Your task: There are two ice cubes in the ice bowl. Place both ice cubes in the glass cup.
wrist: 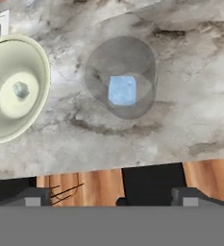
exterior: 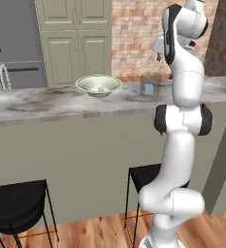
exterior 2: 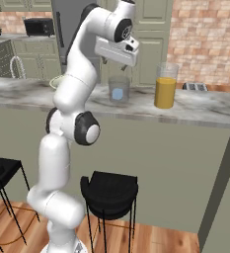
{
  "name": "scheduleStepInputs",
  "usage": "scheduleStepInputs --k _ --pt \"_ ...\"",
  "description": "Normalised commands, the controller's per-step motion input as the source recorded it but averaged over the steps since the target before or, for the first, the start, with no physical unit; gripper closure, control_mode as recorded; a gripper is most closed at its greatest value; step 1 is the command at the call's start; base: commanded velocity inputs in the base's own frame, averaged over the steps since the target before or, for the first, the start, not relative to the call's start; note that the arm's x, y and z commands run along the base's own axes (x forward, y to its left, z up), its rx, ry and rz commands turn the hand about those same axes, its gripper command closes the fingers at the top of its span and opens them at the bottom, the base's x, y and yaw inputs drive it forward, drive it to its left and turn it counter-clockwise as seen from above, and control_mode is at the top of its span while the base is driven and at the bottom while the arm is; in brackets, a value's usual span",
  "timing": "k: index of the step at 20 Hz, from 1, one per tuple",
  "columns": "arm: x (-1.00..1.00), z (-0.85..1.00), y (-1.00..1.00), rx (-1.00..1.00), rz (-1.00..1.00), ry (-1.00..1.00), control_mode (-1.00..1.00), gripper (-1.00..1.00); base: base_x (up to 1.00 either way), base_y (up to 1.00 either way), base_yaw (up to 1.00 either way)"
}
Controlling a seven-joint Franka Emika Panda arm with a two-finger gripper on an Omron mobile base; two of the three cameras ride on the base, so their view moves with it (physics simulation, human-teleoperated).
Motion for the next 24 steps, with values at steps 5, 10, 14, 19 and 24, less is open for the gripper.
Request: scheduleStepInputs --k 5,10,14,19,24 --pt "-1.0 -0.6 0.51 0.0 0.08 -0.14 -1.0 -1.0 0.0 0.0 0.0" --pt "-0.48 0.0 0.98 0.0 0.01 -0.03 -1.0 -1.0 0.0 0.0 0.0" --pt "0.0 0.03 0.86 -0.05 0.0 0.02 -1.0 -1.0 0.0 0.0 0.0" --pt "0.0 -0.06 0.08 -0.04 0.01 -0.01 -1.0 -1.0 0.0 0.0 0.0" --pt "0.1 0.0 0.0 0.0 0.0 -0.01 -1.0 -1.0 0.0 0.0 0.0"
